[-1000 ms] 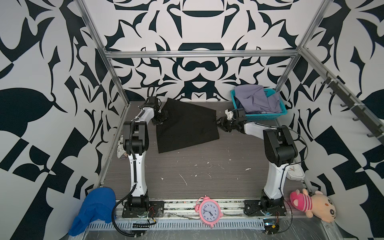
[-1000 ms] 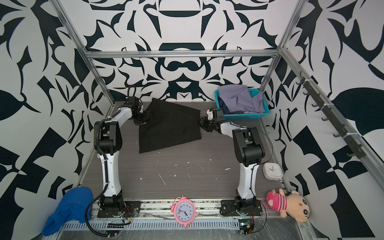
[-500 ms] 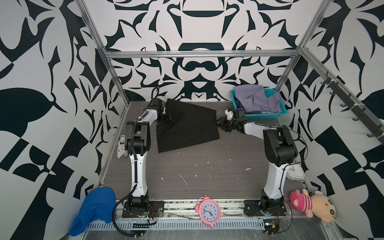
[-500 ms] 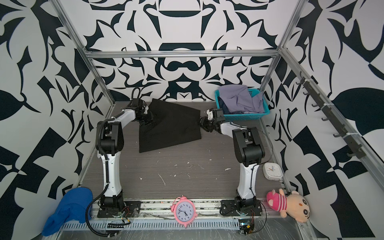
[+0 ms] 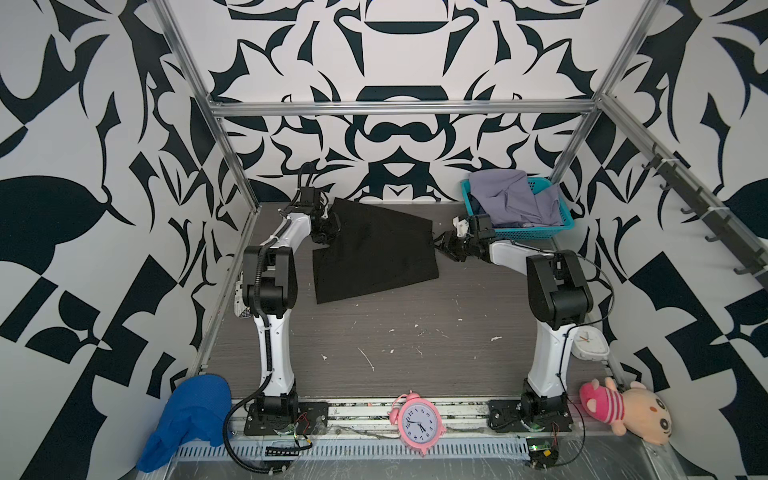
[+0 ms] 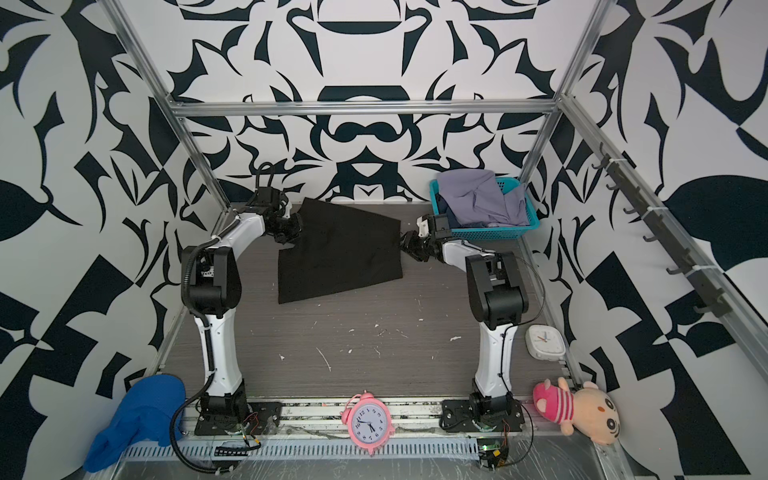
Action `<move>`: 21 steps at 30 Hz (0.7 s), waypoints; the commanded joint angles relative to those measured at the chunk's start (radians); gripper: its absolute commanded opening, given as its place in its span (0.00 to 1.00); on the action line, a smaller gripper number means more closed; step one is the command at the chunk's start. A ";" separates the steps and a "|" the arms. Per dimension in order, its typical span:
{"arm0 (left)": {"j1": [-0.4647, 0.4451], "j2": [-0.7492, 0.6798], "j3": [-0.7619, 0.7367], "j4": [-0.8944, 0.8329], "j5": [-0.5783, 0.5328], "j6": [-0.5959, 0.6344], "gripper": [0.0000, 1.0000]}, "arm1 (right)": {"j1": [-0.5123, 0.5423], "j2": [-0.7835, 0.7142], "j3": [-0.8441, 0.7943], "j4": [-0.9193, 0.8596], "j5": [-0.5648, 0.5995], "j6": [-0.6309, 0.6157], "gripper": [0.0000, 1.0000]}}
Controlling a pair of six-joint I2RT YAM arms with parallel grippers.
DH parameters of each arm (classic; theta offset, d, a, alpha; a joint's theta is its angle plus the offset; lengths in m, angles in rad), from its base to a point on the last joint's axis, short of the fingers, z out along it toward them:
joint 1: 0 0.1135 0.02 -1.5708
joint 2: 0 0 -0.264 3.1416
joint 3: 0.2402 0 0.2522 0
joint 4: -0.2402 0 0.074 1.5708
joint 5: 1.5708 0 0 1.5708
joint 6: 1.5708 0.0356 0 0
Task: Fold and stack the skirts
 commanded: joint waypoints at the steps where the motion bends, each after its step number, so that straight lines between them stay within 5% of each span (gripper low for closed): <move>1: -0.002 -0.053 -0.007 -0.033 -0.010 0.009 0.00 | 0.003 0.027 0.066 -0.014 -0.026 -0.026 0.50; 9: -0.002 -0.095 -0.030 -0.024 -0.005 0.009 0.00 | 0.033 0.105 0.131 -0.014 -0.087 -0.027 0.47; 16: -0.002 -0.133 -0.054 -0.013 -0.028 0.012 0.00 | 0.040 0.061 0.111 0.017 -0.105 -0.009 0.02; 21: 0.000 -0.212 -0.108 0.020 -0.050 0.012 0.00 | 0.040 -0.077 0.065 0.012 -0.100 -0.011 0.00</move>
